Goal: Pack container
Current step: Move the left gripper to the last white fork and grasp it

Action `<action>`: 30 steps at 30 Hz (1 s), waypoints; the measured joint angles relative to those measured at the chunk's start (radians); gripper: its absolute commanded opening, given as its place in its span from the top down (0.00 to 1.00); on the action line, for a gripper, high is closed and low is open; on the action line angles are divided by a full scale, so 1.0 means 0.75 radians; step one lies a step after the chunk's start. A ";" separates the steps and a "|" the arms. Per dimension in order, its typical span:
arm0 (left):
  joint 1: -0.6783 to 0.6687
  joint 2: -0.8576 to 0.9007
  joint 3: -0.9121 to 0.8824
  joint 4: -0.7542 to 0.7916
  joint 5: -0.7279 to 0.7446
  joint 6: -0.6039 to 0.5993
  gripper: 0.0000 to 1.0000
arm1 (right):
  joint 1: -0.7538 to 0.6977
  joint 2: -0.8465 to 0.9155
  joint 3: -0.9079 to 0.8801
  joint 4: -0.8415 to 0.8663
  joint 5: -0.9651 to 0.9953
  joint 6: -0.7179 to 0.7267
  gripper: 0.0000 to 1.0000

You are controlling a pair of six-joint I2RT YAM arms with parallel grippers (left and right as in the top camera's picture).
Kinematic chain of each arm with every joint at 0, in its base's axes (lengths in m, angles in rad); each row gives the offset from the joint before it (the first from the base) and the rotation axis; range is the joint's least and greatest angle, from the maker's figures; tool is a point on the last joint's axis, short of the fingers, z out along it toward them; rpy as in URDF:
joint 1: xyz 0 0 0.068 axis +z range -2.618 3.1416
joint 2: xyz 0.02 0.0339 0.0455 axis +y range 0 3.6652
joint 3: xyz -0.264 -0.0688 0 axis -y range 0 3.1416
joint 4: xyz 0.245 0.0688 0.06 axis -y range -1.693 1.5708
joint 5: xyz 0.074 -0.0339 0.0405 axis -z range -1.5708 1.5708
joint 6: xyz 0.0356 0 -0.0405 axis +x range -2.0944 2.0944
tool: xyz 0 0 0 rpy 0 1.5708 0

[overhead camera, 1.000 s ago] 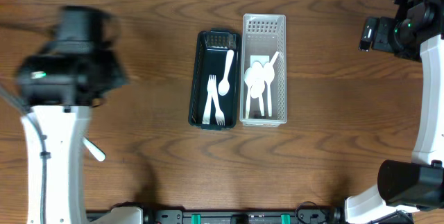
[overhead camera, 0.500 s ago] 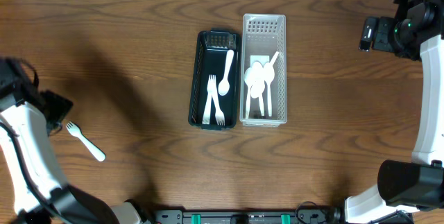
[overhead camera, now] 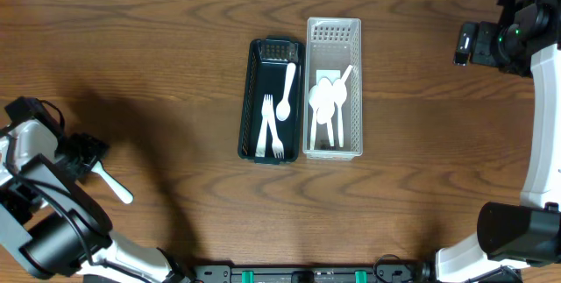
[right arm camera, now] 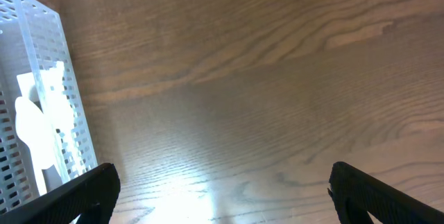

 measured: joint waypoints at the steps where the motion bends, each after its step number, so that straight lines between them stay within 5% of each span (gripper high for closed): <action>1: 0.000 0.009 0.000 0.016 0.006 0.017 0.14 | 0.000 0.000 0.000 0.001 0.000 0.000 0.01; 27: -0.003 0.094 0.022 0.106 0.084 0.154 0.18 | 0.000 0.000 0.000 -0.012 0.000 0.011 0.01; 30: -0.003 0.097 0.027 0.109 0.084 0.156 0.30 | 0.000 0.000 0.000 -0.024 0.000 0.011 0.01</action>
